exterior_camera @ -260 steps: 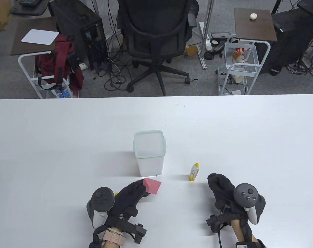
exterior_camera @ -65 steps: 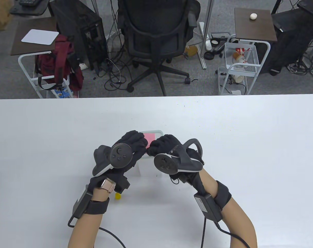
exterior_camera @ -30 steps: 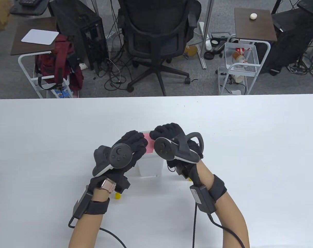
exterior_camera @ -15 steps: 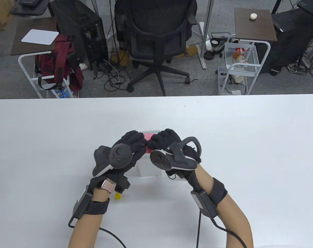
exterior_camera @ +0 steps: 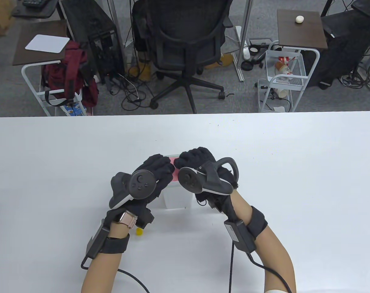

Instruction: Squeeze liquid glue on card and attach to container

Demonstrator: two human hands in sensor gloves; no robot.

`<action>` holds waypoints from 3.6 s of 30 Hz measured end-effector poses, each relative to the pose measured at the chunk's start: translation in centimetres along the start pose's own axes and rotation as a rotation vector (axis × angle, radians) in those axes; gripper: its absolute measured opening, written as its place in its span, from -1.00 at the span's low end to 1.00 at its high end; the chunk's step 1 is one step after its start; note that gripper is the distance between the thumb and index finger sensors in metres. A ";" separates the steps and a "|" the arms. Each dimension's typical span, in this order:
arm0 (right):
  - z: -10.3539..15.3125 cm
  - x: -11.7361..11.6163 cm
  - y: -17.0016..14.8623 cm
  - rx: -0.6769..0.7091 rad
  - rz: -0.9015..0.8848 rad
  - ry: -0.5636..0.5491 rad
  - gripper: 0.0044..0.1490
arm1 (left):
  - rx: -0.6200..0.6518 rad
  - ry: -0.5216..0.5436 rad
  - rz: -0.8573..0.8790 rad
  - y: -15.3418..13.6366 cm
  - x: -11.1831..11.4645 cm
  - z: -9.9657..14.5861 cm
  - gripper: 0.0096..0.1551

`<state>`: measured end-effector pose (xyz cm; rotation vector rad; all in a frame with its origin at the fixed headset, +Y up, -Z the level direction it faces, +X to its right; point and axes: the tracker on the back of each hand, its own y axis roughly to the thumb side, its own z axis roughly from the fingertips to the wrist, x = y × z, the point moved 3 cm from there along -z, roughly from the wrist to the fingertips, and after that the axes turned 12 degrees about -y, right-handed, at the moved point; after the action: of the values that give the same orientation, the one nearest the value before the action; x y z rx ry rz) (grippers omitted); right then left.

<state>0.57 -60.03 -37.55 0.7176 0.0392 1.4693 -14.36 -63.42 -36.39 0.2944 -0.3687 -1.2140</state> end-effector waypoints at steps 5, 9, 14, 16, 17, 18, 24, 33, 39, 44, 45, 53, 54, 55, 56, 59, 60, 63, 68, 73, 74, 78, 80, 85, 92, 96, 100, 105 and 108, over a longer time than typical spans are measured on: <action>0.3 -0.3 0.4 0.034 -0.001 -0.020 -0.53 | -0.001 -0.002 -0.007 0.0 0.0 0.0 -0.57; 1.3 0.5 0.5 0.096 -0.027 -0.025 -0.55 | -0.002 -0.001 -0.003 0.0 0.0 0.0 -0.56; 2.9 1.4 0.9 0.175 -0.070 -0.040 -0.56 | -0.006 -0.002 -0.007 0.0 0.0 0.0 -0.56; 3.1 1.7 0.9 0.188 -0.079 -0.015 -0.56 | -0.006 -0.003 -0.007 0.0 0.0 0.0 -0.56; 3.0 1.8 0.8 0.185 -0.083 0.011 -0.56 | -0.005 -0.003 -0.005 0.0 0.0 0.0 -0.56; 2.8 1.8 0.6 0.176 -0.095 0.026 -0.57 | -0.006 -0.003 -0.002 0.0 0.1 0.0 -0.56; 0.3 0.9 -0.7 -0.023 -0.061 -0.046 -0.53 | -0.005 -0.003 -0.004 0.0 0.1 0.0 -0.56; 0.9 -0.1 0.6 0.062 -0.004 -0.031 -0.52 | -0.006 -0.004 -0.009 0.0 0.0 -0.1 -0.57; 1.9 0.7 0.4 0.112 -0.086 -0.012 -0.55 | -0.006 -0.001 0.000 0.0 0.1 0.0 -0.56; 2.6 1.3 0.7 0.158 -0.118 0.013 -0.56 | -0.005 -0.002 0.006 0.0 0.1 -0.1 -0.56; 2.6 1.5 0.8 0.163 -0.114 0.021 -0.57 | -0.005 -0.002 0.005 0.0 0.1 -0.1 -0.56; 0.3 0.4 -0.7 -0.021 -0.082 -0.004 -0.51 | -0.007 -0.004 0.000 0.0 0.1 -0.1 -0.56; 0.1 0.1 -0.7 -0.018 -0.072 0.014 -0.50 | -0.006 -0.004 -0.001 0.0 0.1 -0.1 -0.56; 0.0 -0.5 -0.5 -0.007 -0.074 0.045 -0.49 | -0.005 -0.004 -0.001 0.0 0.1 -0.1 -0.56; 0.1 -1.0 -0.1 0.012 -0.075 0.059 -0.50 | -0.005 -0.003 0.000 0.0 0.1 -0.1 -0.56; 0.5 -0.6 0.5 0.036 -0.002 -0.007 -0.50 | -0.003 -0.002 0.003 0.0 0.1 -0.1 -0.57; 0.5 -0.5 0.5 0.042 -0.002 -0.016 -0.50 | -0.003 -0.002 0.000 0.0 0.1 -0.1 -0.57; 0.8 -0.1 0.6 0.061 -0.013 -0.013 -0.52 | -0.006 -0.004 -0.006 0.1 0.1 -0.1 -0.58; 1.9 0.5 0.7 0.108 -0.069 -0.037 -0.55 | -0.008 -0.004 -0.007 0.1 0.1 -0.1 -0.56; 3.2 1.2 1.1 0.170 -0.071 -0.055 -0.55 | -0.012 -0.005 -0.011 0.1 0.1 -0.1 -0.56; 3.3 1.3 1.1 0.174 -0.077 -0.053 -0.56 | -0.012 -0.005 -0.010 0.1 0.1 -0.1 -0.57; 3.4 1.6 0.8 0.178 -0.099 -0.019 -0.56 | -0.014 -0.006 -0.008 0.1 0.1 -0.1 -0.57; 2.9 1.5 0.4 0.147 -0.144 -0.002 -0.56 | -0.015 -0.006 -0.007 0.1 0.1 -0.1 -0.57; 1.1 0.6 -0.5 0.005 -0.031 -0.044 -0.51 | -0.012 -0.004 -0.002 0.1 0.2 -0.1 -0.56; 1.4 -0.2 0.5 0.060 0.020 -0.030 -0.50 | -0.008 -0.001 0.000 0.1 0.2 -0.1 -0.57; 1.7 0.4 0.5 0.089 -0.029 -0.013 -0.54 | -0.010 -0.001 -0.001 0.1 0.2 -0.1 -0.56; 2.7 0.9 0.6 0.132 -0.052 -0.028 -0.54 | -0.009 0.002 0.006 0.1 0.2 -0.1 -0.56; 3.3 1.5 0.3 0.162 -0.101 0.010 -0.55 | -0.009 0.000 0.002 0.1 0.2 -0.1 -0.57; 2.3 1.3 -0.2 0.113 -0.146 0.033 -0.55 | -0.008 0.003 0.013 0.0 0.2 -0.1 -0.56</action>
<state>1.98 -59.77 -35.27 0.7654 0.1977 1.3468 -14.24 -63.59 -36.42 0.2865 -0.3631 -1.2022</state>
